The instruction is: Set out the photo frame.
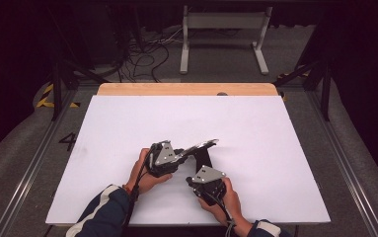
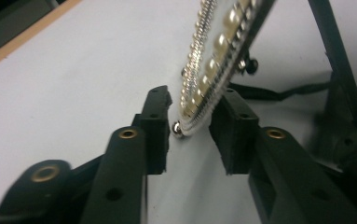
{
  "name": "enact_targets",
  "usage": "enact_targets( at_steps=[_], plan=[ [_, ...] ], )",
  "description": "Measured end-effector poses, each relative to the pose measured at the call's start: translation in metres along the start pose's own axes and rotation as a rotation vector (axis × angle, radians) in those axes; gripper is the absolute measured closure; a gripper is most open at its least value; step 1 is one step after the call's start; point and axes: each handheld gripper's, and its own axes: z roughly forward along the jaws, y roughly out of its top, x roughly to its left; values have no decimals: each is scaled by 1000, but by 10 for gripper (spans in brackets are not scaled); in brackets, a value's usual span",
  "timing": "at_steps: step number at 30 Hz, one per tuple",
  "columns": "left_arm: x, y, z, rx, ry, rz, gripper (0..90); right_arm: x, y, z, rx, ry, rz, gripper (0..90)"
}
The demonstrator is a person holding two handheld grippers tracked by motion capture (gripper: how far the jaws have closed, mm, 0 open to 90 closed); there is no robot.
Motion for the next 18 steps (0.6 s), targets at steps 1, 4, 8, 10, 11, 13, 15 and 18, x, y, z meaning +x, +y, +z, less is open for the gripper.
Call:
enact_targets(
  at_steps=[1, 4, 8, 10, 11, 13, 15, 18],
  plan=[
    [0, 1, 0, -5, 9, -7, 600, 0, 0, 0, 0, 0, 0, 900],
    [-1, 2, 0, -15, 3, -7, 564, 0, 0, 0, 1, 0, 1, 900],
    [-2, 2, 2, -21, -2, -4, 598, -1, -1, -1, 2, -4, 4, 900],
    [-1, 1, 3, -36, -14, -10, 676, -1, -1, -1, 0, -6, 11, 900],
    [-1, 1, 3, -42, -27, -15, 710, -1, -1, -1, 0, -9, 16, 900],
    [-4, 1, 3, -40, -21, 18, 760, -2, -2, -2, -1, -13, 24, 900],
    [-5, 2, 3, -36, -19, 26, 768, -4, -2, -3, 3, -15, 34, 900],
    [-6, 2, 3, -33, -16, 35, 766, -7, -3, -4, 8, -21, 45, 900]
  ],
)
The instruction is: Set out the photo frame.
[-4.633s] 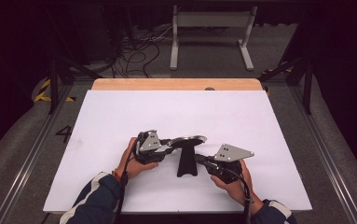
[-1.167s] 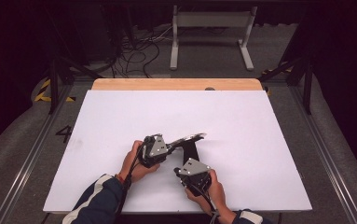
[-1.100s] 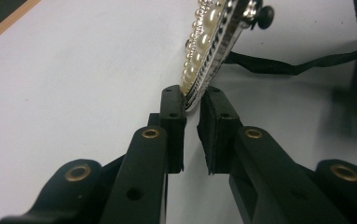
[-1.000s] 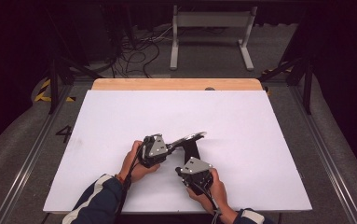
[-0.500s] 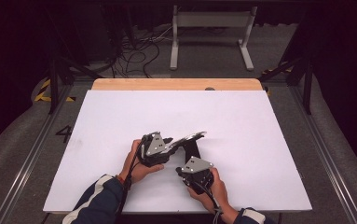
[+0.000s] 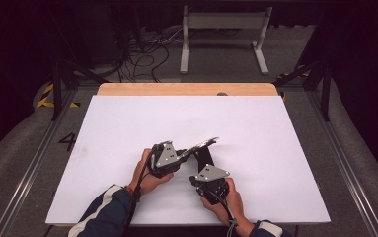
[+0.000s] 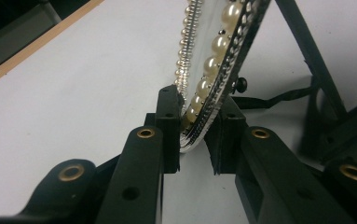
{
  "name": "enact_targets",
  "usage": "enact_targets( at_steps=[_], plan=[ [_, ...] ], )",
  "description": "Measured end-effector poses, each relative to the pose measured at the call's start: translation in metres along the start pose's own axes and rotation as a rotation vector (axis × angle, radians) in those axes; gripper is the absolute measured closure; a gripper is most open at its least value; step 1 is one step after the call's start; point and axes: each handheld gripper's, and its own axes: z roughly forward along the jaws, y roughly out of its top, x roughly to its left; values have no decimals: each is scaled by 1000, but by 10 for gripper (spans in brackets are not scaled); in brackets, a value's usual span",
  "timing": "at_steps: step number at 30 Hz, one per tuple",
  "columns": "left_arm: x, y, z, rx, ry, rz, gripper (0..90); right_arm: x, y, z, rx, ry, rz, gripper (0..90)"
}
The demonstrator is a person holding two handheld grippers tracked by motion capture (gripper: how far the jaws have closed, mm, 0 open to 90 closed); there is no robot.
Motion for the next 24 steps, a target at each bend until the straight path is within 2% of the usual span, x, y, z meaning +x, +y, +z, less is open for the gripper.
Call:
enact_targets(
  at_steps=[5, 11, 17, 20, 24],
  plan=[
    [0, -1, -1, -8, -13, -6, 757, -6, -1, -1, 4, 1, 23, 900],
    [-2, 1, -2, -3, -10, 10, 760, -15, -3, -3, 1, -4, 44, 900],
    [-5, 2, -2, 3, -11, 25, 763, -21, -6, -5, -8, -11, 40, 900],
    [-6, 3, -3, 6, -7, 29, 768, -26, -7, -6, -22, 9, 47, 900],
    [-8, 5, -3, 13, -3, 32, 767, -30, -9, -7, -35, 13, 35, 900]
  ],
)
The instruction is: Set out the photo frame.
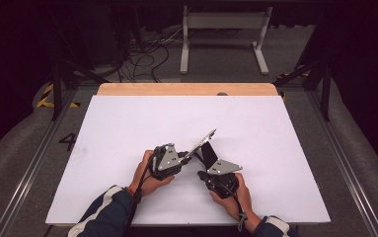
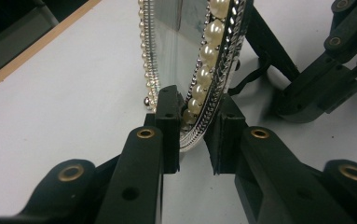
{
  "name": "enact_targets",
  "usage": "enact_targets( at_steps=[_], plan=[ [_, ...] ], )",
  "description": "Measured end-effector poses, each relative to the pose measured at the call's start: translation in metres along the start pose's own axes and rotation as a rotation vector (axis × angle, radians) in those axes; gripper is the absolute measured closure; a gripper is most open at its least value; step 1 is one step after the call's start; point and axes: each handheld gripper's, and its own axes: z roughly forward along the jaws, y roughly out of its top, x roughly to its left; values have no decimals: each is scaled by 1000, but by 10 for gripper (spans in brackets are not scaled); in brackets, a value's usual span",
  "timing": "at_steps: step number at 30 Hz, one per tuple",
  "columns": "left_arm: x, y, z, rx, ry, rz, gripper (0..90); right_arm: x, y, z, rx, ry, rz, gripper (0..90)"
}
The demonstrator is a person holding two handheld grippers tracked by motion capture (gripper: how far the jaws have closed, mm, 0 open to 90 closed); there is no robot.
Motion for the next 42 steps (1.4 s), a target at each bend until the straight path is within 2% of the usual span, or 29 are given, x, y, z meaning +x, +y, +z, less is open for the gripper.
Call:
enact_targets(
  at_steps=[7, 15, 28, 36, 42],
  plan=[
    [-5, 4, -2, 5, -5, 13, 763, -5, -1, -2, -1, -8, -1, 900],
    [-7, 6, -2, 6, -14, 17, 753, -13, -2, -4, 3, 13, 18, 900],
    [-10, 9, 2, 1, -30, 21, 727, -24, -5, -8, 9, -9, 45, 900],
    [-11, 10, 3, -7, -44, 23, 717, -27, -7, -9, 13, -26, 45, 900],
    [-10, 10, 5, -14, -60, 12, 709, -31, -9, -11, 19, -36, 54, 900]
  ],
)
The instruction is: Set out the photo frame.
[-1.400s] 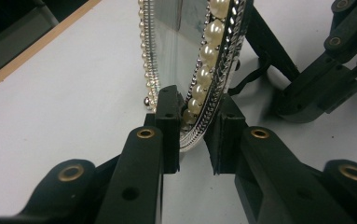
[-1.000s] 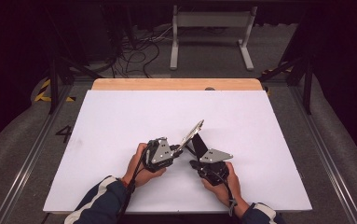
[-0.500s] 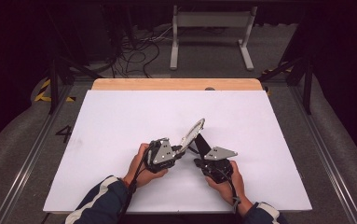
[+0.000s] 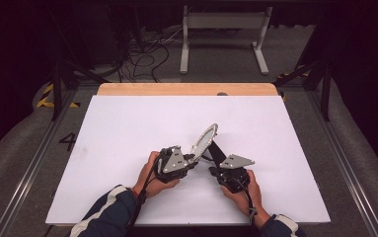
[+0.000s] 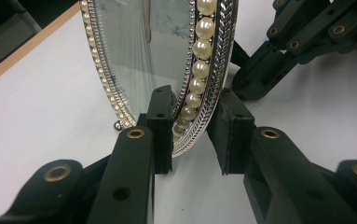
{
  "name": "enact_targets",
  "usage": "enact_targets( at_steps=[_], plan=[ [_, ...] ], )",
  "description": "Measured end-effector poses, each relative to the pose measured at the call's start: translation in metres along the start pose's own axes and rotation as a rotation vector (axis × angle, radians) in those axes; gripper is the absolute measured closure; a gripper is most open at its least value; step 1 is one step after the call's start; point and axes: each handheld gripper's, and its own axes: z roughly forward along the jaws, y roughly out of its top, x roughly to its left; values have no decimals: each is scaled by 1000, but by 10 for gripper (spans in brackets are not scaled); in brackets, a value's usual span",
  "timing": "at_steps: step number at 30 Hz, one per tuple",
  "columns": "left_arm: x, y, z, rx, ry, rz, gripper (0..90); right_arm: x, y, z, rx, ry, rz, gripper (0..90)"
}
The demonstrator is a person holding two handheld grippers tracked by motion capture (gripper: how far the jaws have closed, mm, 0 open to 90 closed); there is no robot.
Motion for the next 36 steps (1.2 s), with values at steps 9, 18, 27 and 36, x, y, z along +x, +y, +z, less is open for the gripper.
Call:
enact_targets(
  at_steps=[9, 18, 27, 36],
  plan=[
    [0, 0, 0, -6, -13, -5, 712, -4, 0, 0, 6, -9, 7, 900],
    [0, 0, 0, -11, -21, -7, 714, -9, 0, 0, 8, -17, 14, 900],
    [1, 0, 0, -13, -39, -9, 728, -13, 0, 0, 11, -25, 20, 900],
    [1, -1, 0, -5, -52, -7, 746, -23, 0, -2, 15, -50, 44, 900]
  ],
)
